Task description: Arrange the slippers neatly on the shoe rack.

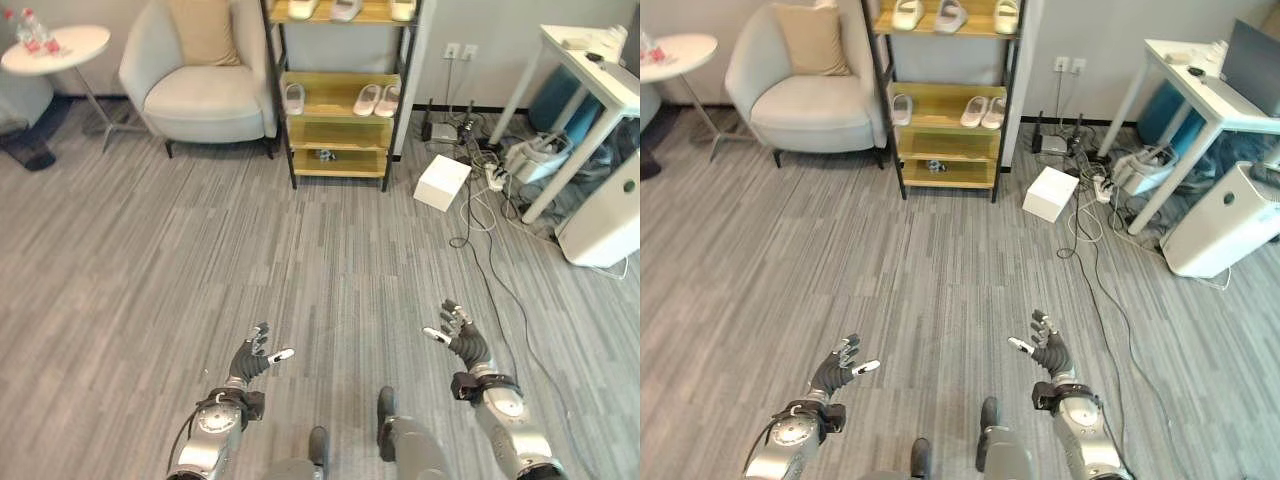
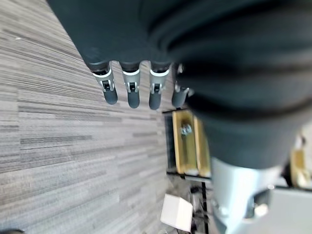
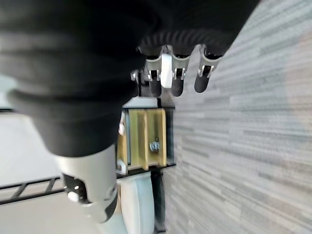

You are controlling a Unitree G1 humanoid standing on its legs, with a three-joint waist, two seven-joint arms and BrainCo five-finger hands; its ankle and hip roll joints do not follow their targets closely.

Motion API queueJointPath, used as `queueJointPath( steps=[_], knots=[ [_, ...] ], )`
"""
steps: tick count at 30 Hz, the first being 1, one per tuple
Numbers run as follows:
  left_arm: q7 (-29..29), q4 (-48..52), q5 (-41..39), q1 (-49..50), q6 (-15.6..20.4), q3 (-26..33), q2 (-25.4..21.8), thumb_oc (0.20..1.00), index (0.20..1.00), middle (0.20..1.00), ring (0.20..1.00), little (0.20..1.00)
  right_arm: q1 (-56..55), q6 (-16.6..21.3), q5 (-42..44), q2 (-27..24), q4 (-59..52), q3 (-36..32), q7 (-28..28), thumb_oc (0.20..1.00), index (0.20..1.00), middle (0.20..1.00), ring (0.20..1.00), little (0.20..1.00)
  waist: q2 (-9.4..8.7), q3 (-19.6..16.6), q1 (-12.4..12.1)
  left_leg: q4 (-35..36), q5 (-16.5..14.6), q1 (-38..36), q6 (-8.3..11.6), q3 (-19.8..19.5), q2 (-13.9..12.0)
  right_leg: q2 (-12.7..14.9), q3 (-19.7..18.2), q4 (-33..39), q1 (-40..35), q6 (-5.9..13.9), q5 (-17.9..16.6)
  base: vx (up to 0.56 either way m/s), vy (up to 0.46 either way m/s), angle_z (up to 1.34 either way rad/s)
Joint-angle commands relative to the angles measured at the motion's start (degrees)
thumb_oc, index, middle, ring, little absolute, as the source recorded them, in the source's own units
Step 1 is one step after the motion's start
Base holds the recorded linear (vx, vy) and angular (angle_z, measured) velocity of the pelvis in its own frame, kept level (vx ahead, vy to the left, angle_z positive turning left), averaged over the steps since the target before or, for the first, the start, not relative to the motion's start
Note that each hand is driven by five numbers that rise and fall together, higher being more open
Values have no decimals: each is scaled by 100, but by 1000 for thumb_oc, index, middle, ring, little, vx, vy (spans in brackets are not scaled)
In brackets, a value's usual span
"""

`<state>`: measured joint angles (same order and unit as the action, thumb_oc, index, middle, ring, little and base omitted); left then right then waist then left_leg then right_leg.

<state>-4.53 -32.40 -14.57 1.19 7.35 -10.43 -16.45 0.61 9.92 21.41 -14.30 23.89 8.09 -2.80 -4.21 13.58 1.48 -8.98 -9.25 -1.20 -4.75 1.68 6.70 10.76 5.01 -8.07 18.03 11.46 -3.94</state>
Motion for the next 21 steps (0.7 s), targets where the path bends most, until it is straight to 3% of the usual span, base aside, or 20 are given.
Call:
queueJointPath(
  steps=[1, 2, 4, 5, 6, 7, 8, 10, 11, 12, 14, 16, 17, 18, 19, 20, 21],
  knots=[
    [45, 633, 214, -183, 366, 22, -88, 1000, 1000, 1000, 1000, 1000, -101, 280, 70, -335, -465, 61, -7, 1000, 1000, 1000, 1000, 1000, 318, -213, 247, 1398, -5, -1547, 342, -660, -397, -358, 531, 902, -63, -105, -1193, 356, -184, -18],
    [61, 637, 195, -162, 353, -6, -30, 1000, 1000, 1000, 1000, 1000, -180, 276, 47, -371, -486, 37, 40, 1000, 1000, 1000, 1000, 1000, 309, -303, 260, 1398, -47, -1658, 411, -641, -471, -369, 638, 808, -180, -196, -1259, 482, -238, 13],
    [87, 599, 111, -160, 354, -26, 24, 1000, 1000, 1000, 1000, 1000, -245, 282, 52, -425, -481, 16, 98, 1000, 1000, 1000, 1000, 1000, 444, -450, 300, 1262, 244, -1699, 568, -601, -689, -534, 699, 703, -283, -296, -1140, 374, -173, 34],
    [87, 599, 111, -160, 354, -26, 25, 1000, 1000, 1000, 1000, 1000, -246, 282, 52, -425, -481, 16, 99, 1000, 1000, 1000, 1000, 1000, 446, -452, 301, 1263, 244, -1698, 568, -601, -690, -535, 700, 703, -282, -296, -1139, 221, -97, 25],
    [86, 590, 18, -144, 363, -1, 41, 1000, 1000, 1000, 1000, 1000, -249, 285, 70, -460, -493, 37, 129, 1000, 1000, 1000, 1000, 1000, 491, -482, 304, 988, 445, -1602, 648, -559, -748, -598, 719, 669, -363, -353, -1066, 248, -151, 20],
    [73, 525, -72, -166, 385, 39, 68, 1000, 1000, 1000, 1000, 1000, -278, 304, 116, -514, -498, 74, 186, 1000, 1000, 1000, 1000, 1000, 528, -481, 286, 298, 908, -1302, 809, -492, -767, -685, 729, 669, -530, -474, -950, 341, -218, 3],
    [80, 510, -117, -160, 398, 61, 67, 1000, 1000, 1000, 1000, 1000, -317, 304, 165, -542, -565, 66, 229, 1000, 1000, 1000, 1000, 1000, 507, -456, 263, -119, 1175, -1142, 881, -493, -715, -725, 698, 672, -657, -554, -867, 336, -234, -6],
    [70, 493, -130, -162, 406, 81, 60, 1000, 1000, 1000, 1000, 1000, -354, 297, 192, -576, -587, 59, 264, 1000, 1000, 1000, 1000, 1000, 467, -436, 242, -554, 1319, -960, 956, -474, -686, -739, 666, 679, -780, -623, -781, 236, -149, -29],
    [34, 416, -140, -200, 402, 91, 71, 1000, 1000, 1000, 1000, 1000, -403, 278, 180, -629, -547, 38, 261, 1000, 1000, 1000, 1000, 1000, 355, -380, 168, -1176, 1579, -558, 1031, -362, -668, -708, 572, 697, -1015, -741, -578, 208, -115, -36],
    [34, 416, -140, -201, 402, 88, 71, 1000, 1000, 1000, 1000, 1000, -404, 277, 179, -629, -549, 36, 261, 1000, 1000, 1000, 1000, 1000, 365, -374, 161, -1214, 1554, -546, 1033, -358, -679, -720, 571, 694, -1016, -743, -574, 298, -148, -17],
    [51, 418, -143, -212, 388, 84, 73, 1000, 1000, 1000, 1000, 1000, -463, 250, 173, -667, -553, 1, 246, 1000, 1000, 1000, 1000, 1000, 218, -304, 32, -1488, 1373, 19, 877, -119, -660, -627, 465, 763, -1325, -787, -390, 265, -83, -7],
    [63, 420, -125, -190, 377, 95, 58, 1000, 1000, 1000, 1000, 1000, -497, 247, 165, -676, -566, -30, 242, 1000, 1000, 1000, 1000, 1000, 101, -282, -80, -1312, 1203, 472, 751, 83, -661, -561, 388, 843, -1572, -788, -262, 388, -47, -5],
    [73, 440, -108, -146, 364, 93, 33, 1000, 1000, 1000, 1000, 1000, -505, 253, 148, -701, -582, -48, 229, 1000, 1000, 1000, 1000, 1000, 44, -251, -238, -866, 1071, 984, 667, 304, -723, -551, 316, 932, -1878, -754, -99, 354, 2, 4],
    [73, 441, -107, -140, 363, 89, 32, 1000, 1000, 1000, 1000, 1000, -511, 254, 148, -700, -583, -49, 229, 1000, 1000, 1000, 1000, 1000, 45, -243, -253, -877, 1039, 960, 666, 315, -727, -553, 304, 939, -1905, -749, -84, 469, 67, -11],
    [56, 418, -96, -117, 333, 100, 19, 1000, 1000, 1000, 1000, 1000, -504, 263, 156, -674, -550, -43, 212, 1000, 1000, 1000, 1000, 1000, 123, -259, -399, -37, 1394, 1236, 706, 358, -868, -679, 252, 973, -2143, -740, 74, 248, 54, -17],
    [55, 419, -96, -112, 332, 98, 20, 1000, 1000, 1000, 1000, 1000, -509, 264, 156, -675, -550, -43, 213, 1000, 1000, 1000, 1000, 1000, 111, -244, -406, 27, 1416, 1175, 709, 367, -854, -667, 247, 974, -2171, -739, 86, 392, 82, -20],
    [36, 416, -81, -79, 332, 127, 8, 1000, 1000, 1000, 1000, 1000, -523, 272, 153, -667, -540, -39, 193, 1000, 1000, 1000, 1000, 1000, 168, -242, -490, 469, 1805, 1318, 769, 365, -927, -753, 217, 1010, -2341, -726, 181, 442, 80, -36]
  ],
)
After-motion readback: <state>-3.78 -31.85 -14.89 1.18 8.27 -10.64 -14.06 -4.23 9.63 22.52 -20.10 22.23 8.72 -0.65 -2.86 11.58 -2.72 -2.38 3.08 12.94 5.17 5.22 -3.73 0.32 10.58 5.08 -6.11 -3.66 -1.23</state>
